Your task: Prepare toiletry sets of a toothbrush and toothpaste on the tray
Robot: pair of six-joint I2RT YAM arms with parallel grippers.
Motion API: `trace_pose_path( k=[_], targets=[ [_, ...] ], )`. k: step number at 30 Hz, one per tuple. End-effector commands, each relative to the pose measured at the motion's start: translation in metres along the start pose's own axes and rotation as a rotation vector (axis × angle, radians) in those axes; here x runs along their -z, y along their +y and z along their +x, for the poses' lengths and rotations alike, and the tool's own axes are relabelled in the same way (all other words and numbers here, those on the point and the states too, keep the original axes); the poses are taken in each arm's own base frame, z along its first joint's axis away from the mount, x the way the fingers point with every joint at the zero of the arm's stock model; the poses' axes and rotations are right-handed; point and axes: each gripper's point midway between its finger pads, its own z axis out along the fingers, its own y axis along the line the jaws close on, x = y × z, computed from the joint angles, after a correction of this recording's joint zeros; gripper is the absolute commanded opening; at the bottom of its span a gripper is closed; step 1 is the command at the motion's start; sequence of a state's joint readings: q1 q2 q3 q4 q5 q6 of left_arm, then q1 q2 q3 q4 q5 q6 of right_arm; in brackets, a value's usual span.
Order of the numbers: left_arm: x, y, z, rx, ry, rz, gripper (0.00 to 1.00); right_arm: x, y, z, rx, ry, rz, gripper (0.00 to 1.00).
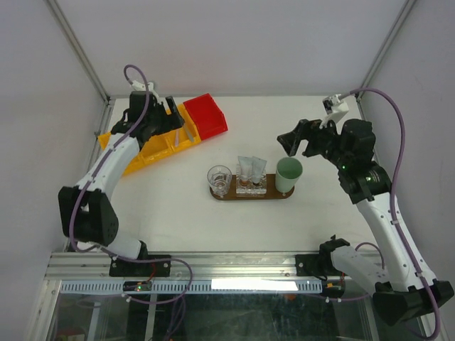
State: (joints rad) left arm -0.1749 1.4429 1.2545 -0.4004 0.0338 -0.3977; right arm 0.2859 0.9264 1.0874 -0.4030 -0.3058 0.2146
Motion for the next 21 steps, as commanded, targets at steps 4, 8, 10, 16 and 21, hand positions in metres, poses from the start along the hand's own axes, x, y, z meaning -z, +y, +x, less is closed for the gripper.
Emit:
trace_pose_path(
  k=[4,8,10,16,21],
  targets=[
    [-0.071,0.026,0.006,-0.098,0.179,-0.188,0.61,0.025,-0.016,-0.005,0.002,-0.053,0.135,0.94],
    [-0.105,0.038,-0.002,-0.171,0.216,-0.257,0.44,0.032,-0.018,-0.004,0.029,-0.09,0.141,0.94],
    [-0.12,0.042,-0.005,-0.2,0.241,-0.277,0.37,0.033,-0.017,-0.002,0.034,-0.1,0.133,0.94],
    [-0.155,0.044,0.011,-0.229,0.346,-0.28,0.34,0.031,-0.017,0.003,0.039,-0.09,0.125,0.95],
    [-0.175,0.056,0.034,-0.235,0.397,-0.315,0.38,0.026,-0.017,0.006,0.042,-0.076,0.119,0.95]
  ],
)
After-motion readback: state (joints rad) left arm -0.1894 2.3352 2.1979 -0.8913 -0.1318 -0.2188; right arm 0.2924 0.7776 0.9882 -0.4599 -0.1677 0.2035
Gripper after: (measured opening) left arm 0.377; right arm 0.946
